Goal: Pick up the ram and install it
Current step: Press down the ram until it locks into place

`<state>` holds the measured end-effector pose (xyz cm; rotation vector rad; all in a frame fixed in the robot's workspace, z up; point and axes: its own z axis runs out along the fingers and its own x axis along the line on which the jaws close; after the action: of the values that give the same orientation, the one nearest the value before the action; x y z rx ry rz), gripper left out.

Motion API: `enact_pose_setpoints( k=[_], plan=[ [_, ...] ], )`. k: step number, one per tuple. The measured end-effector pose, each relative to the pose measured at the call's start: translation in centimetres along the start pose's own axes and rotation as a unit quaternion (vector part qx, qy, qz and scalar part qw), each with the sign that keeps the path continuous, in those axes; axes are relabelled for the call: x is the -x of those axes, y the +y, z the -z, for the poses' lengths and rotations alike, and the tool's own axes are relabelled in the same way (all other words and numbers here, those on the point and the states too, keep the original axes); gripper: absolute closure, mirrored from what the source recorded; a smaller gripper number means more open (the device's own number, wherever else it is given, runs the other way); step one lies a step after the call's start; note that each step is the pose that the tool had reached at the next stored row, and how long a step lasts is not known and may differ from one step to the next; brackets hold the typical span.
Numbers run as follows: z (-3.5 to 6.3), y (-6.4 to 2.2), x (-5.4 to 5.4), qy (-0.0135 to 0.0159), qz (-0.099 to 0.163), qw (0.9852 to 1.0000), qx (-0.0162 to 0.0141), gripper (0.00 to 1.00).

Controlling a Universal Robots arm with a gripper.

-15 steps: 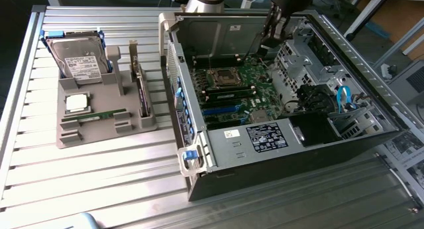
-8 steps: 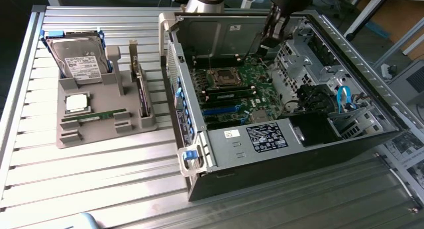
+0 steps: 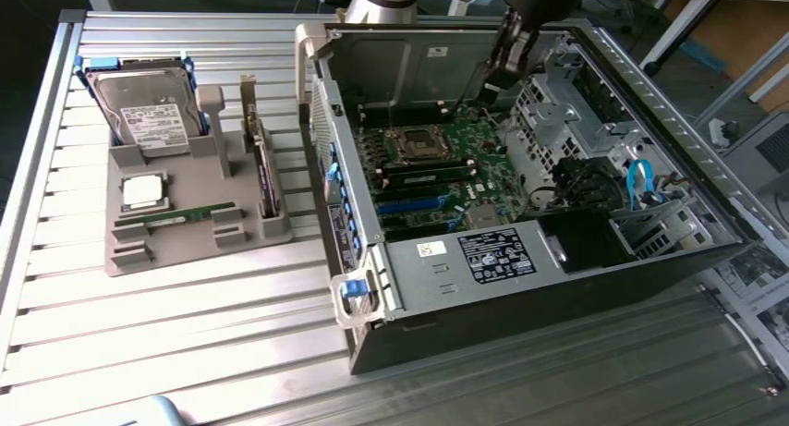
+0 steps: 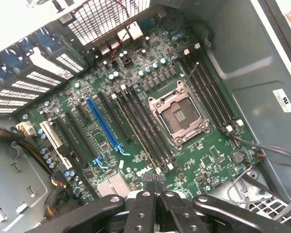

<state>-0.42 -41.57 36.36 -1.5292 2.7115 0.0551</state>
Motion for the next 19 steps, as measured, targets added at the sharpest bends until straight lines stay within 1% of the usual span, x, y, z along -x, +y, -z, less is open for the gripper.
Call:
enact_pose_setpoints(
  k=[19],
  plan=[
    [0.0,0.01,-0.01,-0.0002,-0.029,0.9996,-0.0013,0.89]
  ],
)
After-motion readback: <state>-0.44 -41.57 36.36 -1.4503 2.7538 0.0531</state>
